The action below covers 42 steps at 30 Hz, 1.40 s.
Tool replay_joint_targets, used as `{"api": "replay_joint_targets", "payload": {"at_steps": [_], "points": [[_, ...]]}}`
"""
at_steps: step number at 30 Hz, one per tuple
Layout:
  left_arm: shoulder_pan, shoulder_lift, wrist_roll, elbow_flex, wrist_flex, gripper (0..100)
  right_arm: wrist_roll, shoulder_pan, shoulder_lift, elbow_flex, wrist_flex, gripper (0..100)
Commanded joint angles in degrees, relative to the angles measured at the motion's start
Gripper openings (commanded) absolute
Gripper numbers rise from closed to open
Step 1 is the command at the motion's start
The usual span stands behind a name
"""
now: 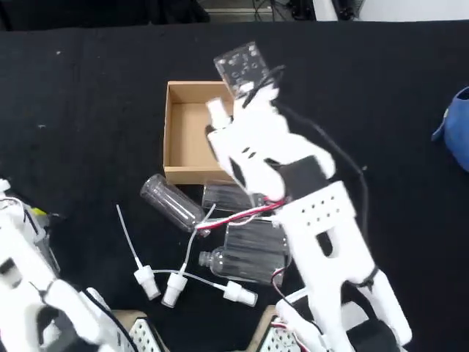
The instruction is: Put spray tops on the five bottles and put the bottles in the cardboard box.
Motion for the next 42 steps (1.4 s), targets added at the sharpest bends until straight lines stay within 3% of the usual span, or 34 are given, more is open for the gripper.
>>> {"api": "replay_joint_targets", "payload": {"at_steps": [1, 5, 10, 14, 21, 42], "points": [[-1.63, 10.99, -5.54, -10.77, 7.21, 3, -2.55, -2.9, -2.77, 3.3, -5.89, 0.9], [-3.82, 21.89, -8.26, -16.84, 8.88, 4, -2.55, -3.6, -2.77, 6.73, -7.47, 0.9], [-7.78, 32.53, -10.55, -23.43, 8.97, 17, -2.55, -3.69, -2.77, 7.52, -7.47, 0.9], [-9.54, 35.6, -12.75, -27.74, 9.41, 20, -2.55, -3.69, -2.77, 7.52, -7.47, 0.9], [-8.13, 36.22, -14.95, -34.95, 19.34, 20, -2.55, -3.69, -2.68, 7.6, -7.3, 0.9], [-7.16, 35.87, -17.05, -27.65, 13.98, 19, -2.64, -3.78, -2.68, 8.84, -7.21, 0.9]]}}
